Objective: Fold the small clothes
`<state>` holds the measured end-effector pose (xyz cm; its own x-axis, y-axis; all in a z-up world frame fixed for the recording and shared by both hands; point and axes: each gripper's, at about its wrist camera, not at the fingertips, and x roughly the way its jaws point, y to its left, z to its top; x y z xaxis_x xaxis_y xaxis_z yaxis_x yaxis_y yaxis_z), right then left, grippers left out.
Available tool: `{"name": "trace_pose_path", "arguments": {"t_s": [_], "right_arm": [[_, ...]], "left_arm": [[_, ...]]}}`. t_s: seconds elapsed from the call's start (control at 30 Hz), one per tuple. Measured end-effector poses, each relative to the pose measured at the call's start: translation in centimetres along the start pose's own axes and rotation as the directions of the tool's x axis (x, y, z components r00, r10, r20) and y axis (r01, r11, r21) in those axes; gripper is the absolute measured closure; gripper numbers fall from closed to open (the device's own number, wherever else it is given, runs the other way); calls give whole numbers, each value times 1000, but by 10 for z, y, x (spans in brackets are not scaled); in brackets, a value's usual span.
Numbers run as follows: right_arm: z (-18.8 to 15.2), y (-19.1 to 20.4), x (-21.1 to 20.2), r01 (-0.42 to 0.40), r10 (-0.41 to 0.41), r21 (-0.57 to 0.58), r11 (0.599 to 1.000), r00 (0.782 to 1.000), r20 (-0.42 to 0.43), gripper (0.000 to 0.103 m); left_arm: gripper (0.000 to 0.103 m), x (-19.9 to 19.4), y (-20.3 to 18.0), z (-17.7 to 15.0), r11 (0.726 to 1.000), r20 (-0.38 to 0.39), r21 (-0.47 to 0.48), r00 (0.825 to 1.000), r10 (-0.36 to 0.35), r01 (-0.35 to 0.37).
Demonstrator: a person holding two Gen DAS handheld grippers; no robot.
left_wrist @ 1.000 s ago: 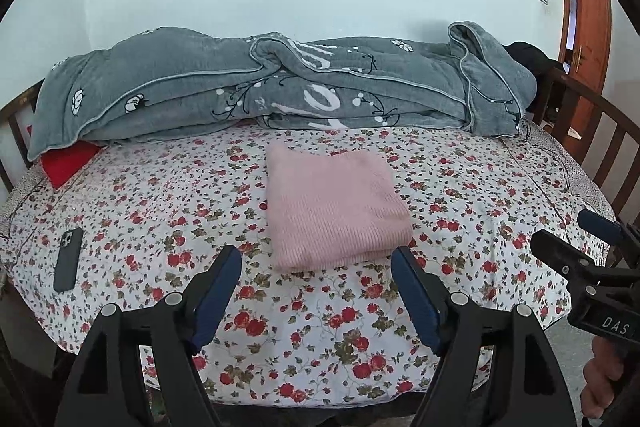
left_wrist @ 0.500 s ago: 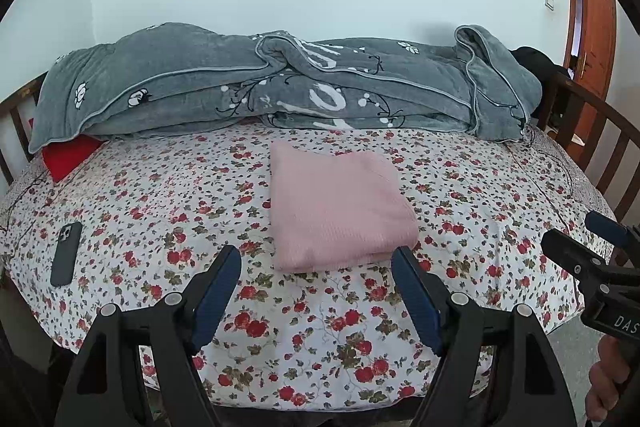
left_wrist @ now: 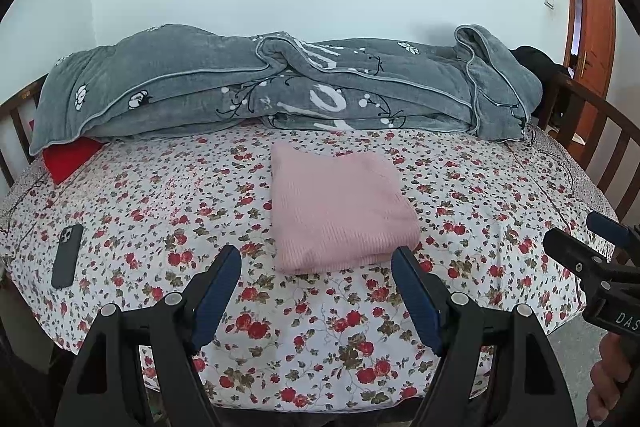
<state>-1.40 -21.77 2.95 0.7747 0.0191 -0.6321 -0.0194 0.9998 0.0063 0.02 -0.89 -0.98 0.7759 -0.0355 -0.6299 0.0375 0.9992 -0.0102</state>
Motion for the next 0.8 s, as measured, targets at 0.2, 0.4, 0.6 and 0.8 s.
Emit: {"name": "trace_pose_path", "arguments": {"t_s": [0.2, 0.4, 0.6, 0.8], "right_arm": [[0, 0, 0, 6, -6, 3, 1000, 1000, 2, 6], [-1, 1, -1, 4, -4, 6, 1000, 1000, 2, 6], [-1, 1, -3, 5, -5, 10, 1000, 1000, 5, 6], [0, 0, -5, 5, -5, 14, 1000, 1000, 7, 6]], "left_arm": [[27, -2, 0, 1, 1000, 7, 8, 1000, 2, -2], [27, -4, -1, 2, 1000, 8, 9, 1000, 4, -4], [27, -4, -1, 3, 1000, 9, 11, 1000, 1, -1], [27, -5, -2, 3, 1000, 10, 10, 1000, 2, -2]]}}
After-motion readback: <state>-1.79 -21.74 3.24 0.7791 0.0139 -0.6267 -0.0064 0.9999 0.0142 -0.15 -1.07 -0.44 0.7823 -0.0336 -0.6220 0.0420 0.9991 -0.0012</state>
